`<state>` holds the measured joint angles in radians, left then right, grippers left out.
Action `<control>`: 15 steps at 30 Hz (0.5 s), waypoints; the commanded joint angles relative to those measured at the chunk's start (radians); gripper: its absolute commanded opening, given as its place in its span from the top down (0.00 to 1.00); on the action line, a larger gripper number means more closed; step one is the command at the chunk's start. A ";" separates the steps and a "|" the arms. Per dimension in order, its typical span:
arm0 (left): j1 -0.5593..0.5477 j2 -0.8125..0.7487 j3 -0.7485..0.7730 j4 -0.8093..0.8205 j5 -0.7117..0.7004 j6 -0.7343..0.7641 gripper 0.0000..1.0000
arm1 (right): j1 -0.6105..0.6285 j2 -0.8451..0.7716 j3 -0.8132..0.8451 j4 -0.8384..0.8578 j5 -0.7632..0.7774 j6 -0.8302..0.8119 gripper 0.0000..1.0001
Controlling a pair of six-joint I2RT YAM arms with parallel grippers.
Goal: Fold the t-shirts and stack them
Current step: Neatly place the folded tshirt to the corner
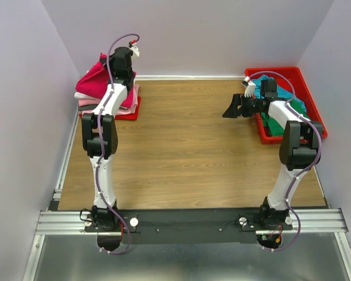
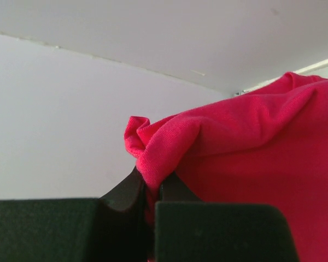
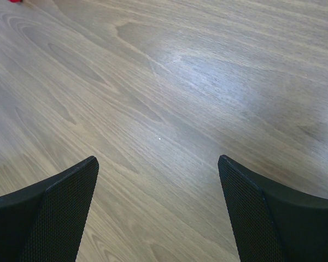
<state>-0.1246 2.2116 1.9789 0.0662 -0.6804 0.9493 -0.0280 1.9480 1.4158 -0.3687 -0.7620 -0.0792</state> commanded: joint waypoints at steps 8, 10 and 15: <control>0.088 0.059 0.125 0.145 -0.046 -0.374 0.02 | -0.009 -0.018 -0.012 -0.018 -0.040 0.007 0.04; 0.098 0.037 0.202 0.088 0.040 -0.536 0.02 | -0.009 -0.021 -0.011 -0.019 -0.034 0.004 0.04; 0.143 -0.079 0.277 -0.058 0.143 -0.664 0.02 | -0.009 -0.040 -0.012 -0.019 -0.013 -0.004 0.04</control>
<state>-0.0135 2.2635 2.1918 0.0914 -0.6441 0.4778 -0.0284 1.9480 1.4155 -0.3687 -0.7788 -0.0792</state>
